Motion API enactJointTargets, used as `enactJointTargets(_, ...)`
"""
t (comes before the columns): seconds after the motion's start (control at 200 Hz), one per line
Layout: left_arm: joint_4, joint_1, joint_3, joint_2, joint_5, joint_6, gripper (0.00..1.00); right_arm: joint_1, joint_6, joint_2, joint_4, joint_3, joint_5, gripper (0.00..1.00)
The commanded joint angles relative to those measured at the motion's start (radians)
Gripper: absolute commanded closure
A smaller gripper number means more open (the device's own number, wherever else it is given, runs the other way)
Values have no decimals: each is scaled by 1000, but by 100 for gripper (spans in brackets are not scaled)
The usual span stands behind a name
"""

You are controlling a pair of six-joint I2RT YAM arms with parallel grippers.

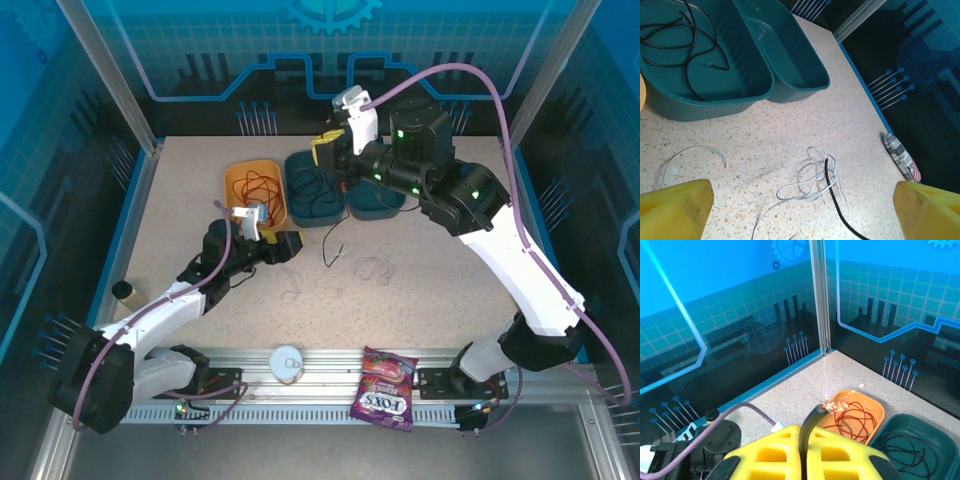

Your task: Untangle the cables

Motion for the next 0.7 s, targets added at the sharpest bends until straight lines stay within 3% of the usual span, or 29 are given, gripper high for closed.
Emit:
enactJointTargets(0.0, -13, -24, -24, 10, -23, 52, 10, -16, -18, 17, -12, 64, -10, 91)
enactJointTargets(0.32, 126, -98, -42, 143, 26, 115, 21, -86, 92, 12, 63, 95, -168, 91)
enactJointTargets(0.695, 121, -106, -52, 146, -62, 87, 22, -270, 411, -12, 232, -58, -505, 90)
